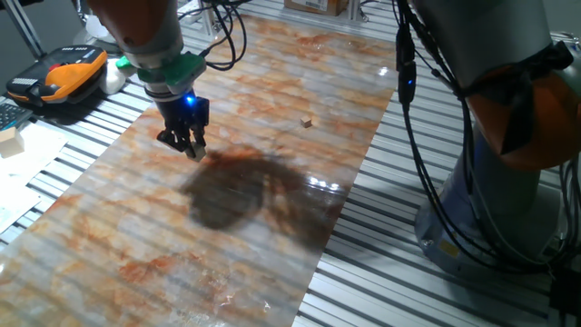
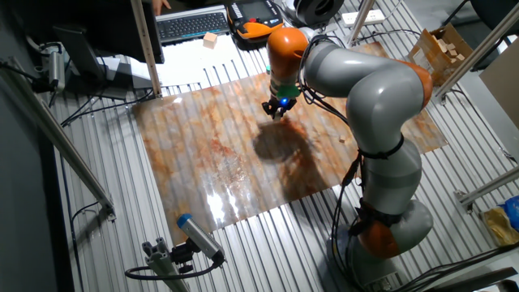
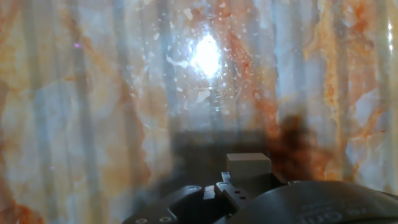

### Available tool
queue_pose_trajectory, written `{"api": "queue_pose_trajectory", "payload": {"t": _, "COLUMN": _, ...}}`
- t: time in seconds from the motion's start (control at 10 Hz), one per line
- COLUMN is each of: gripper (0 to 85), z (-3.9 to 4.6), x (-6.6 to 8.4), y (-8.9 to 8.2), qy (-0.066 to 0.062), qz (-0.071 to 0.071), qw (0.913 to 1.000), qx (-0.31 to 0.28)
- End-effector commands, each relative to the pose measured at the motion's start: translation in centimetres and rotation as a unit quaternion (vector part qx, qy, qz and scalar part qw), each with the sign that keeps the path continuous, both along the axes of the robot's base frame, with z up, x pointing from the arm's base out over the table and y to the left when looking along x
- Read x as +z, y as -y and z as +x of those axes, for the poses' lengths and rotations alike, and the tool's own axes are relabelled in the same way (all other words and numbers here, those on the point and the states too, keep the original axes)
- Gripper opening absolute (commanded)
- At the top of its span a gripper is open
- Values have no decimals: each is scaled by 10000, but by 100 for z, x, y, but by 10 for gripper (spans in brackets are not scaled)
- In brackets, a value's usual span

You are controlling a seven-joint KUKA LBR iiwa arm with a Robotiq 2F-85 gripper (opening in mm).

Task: Pick up one small block

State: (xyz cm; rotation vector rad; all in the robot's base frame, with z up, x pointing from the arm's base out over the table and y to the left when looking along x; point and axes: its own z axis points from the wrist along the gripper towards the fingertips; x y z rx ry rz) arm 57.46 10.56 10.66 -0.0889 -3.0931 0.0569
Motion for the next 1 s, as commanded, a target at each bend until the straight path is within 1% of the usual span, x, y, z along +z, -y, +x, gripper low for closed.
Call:
{"api": "queue_pose_trajectory", "payload": {"t": 0.0, "gripper": 0, "z": 6, "x": -2, "y": -2, "qy": 12, "qz": -1, "qw": 10000, "qx": 3}}
{"api": "queue_pose_trajectory", "payload": {"t": 0.3, "gripper": 0, "z": 10, "x": -5, "y": 2, "qy": 42, "qz": 43, "qw": 10000, "qx": 17}}
{"api": "queue_pose_trajectory", "payload": {"t": 0.5, "gripper": 0, "z": 4, "x": -14, "y": 16, "qy": 72, "qz": 42, "qw": 10000, "qx": 40}}
{"api": "queue_pose_trajectory", "payload": {"t": 0.9, "gripper": 0, "z": -48, "x": -118, "y": 149, "qy": 137, "qz": 86, "qw": 9997, "qx": 161}}
